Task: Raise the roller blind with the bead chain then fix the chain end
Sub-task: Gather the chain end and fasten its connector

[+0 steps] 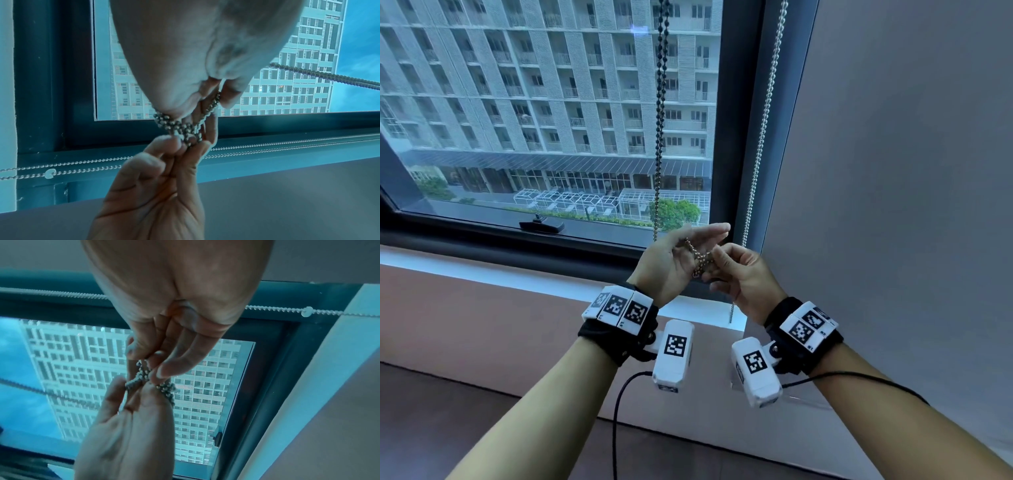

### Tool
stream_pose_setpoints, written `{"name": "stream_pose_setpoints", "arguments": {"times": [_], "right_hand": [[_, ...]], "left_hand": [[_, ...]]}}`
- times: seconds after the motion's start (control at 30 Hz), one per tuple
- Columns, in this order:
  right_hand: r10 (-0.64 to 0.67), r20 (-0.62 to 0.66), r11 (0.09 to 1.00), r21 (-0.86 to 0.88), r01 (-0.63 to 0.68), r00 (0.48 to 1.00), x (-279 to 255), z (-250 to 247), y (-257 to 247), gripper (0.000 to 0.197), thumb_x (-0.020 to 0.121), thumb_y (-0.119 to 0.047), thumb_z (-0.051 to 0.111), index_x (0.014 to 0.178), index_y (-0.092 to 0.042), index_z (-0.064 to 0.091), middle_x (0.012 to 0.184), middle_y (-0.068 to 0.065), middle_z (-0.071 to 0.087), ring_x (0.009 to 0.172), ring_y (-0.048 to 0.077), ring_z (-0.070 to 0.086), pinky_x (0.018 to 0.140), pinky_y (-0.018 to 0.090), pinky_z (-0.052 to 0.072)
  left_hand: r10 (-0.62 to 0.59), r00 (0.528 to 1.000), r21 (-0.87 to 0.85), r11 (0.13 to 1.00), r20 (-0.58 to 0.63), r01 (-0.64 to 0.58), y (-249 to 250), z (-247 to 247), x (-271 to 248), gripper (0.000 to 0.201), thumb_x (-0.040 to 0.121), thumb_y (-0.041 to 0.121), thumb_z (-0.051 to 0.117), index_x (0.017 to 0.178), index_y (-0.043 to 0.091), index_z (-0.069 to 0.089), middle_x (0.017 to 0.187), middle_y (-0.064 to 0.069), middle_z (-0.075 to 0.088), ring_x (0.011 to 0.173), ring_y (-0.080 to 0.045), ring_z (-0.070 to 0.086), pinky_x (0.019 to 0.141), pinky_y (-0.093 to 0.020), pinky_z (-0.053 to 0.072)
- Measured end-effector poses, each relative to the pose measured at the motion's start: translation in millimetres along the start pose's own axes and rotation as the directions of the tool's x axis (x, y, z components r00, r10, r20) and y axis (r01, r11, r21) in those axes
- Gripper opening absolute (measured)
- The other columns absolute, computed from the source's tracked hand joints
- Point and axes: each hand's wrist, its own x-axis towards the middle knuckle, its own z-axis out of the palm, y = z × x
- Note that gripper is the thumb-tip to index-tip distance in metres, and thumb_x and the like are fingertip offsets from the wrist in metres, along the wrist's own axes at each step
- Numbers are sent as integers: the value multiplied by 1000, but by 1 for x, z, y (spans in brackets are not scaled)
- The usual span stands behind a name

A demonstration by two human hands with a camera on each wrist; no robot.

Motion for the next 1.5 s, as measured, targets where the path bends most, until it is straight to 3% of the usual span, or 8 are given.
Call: {"name": "stream_pose_setpoints", "arguments": {"times": [0.53, 0.73, 0.8, 0.87, 0.93, 1.03, 1.23, 1.5], "right_hand": [[174, 22, 966, -196, -167, 984, -5, 3, 13, 29, 103, -22, 41, 77, -11, 47, 70, 1, 51, 49, 13, 59, 39, 22, 44], [196, 43, 936, -305, -174, 980, -12, 6, 26, 26, 103, -21, 42, 80, -10, 47, 69, 4, 51, 48, 14, 59, 39, 22, 44], [190, 41, 931, -325, -167, 981, -13, 6, 27, 24, 103, -20, 42, 83, -9, 48, 67, 4, 51, 48, 15, 59, 39, 23, 44], [186, 40, 926, -341, -162, 982, -12, 4, 26, 21, 103, -20, 45, 87, -8, 51, 66, 3, 52, 49, 15, 59, 40, 23, 44], [192, 25, 914, -367, -169, 981, -13, 2, 28, 23, 102, -22, 45, 85, -8, 52, 65, 4, 54, 51, 15, 59, 41, 24, 45], [218, -14, 884, -421, -203, 976, -15, 0, 36, 28, 103, -24, 44, 83, -7, 52, 64, 6, 55, 51, 15, 58, 41, 24, 46], [249, -96, 884, -383, -266, 964, -17, -8, 38, 22, 104, -20, 39, 87, -10, 47, 67, 3, 46, 50, 15, 57, 37, 23, 43], [351, 103, 844, -465, -267, 931, -19, 7, 25, 16, 100, -16, 47, 88, -7, 50, 71, 9, 62, 57, 20, 62, 48, 25, 49]], "left_hand": [[225, 974, -277, 934, -33, -226, -26, -16, -26, 33, 87, 24, 53, 93, -2, 72, 126, -11, 65, 132, -24, 49, 111, -32, 35], [94, 882, -555, 745, -463, -371, -39, -6, -41, 56, 90, 31, 55, 43, 2, 61, 60, -7, 69, 66, -18, 72, 74, -30, 59], [166, 850, -381, 840, -499, -387, -41, -7, -41, 64, 95, 35, 47, 41, 3, 59, 54, -8, 64, 60, -22, 69, 67, -28, 57], [420, 808, 177, 907, -413, -381, -44, -8, -41, 67, 99, 32, 35, 44, 2, 59, 58, -15, 67, 63, -29, 67, 64, -27, 53], [611, 781, 684, 625, -128, -377, -52, -10, -43, 63, 100, 27, 32, 50, 4, 63, 62, -14, 70, 63, -24, 67, 62, -29, 51], [654, 742, 877, 260, 148, -404, -67, -14, -47, 54, 99, 25, 36, 57, 7, 66, 62, -5, 70, 61, -16, 66, 61, -38, 52], [542, 744, 330, 837, -391, -437, -68, -18, -57, 53, 95, 12, 44, 43, 6, 54, 52, -12, 65, 52, -30, 64, 65, -31, 52], [158, 810, -127, 953, -565, -274, -70, -43, -39, 46, 94, 22, 50, 52, 15, 34, 50, 2, 41, 44, -14, 36, 50, -23, 33]]}}
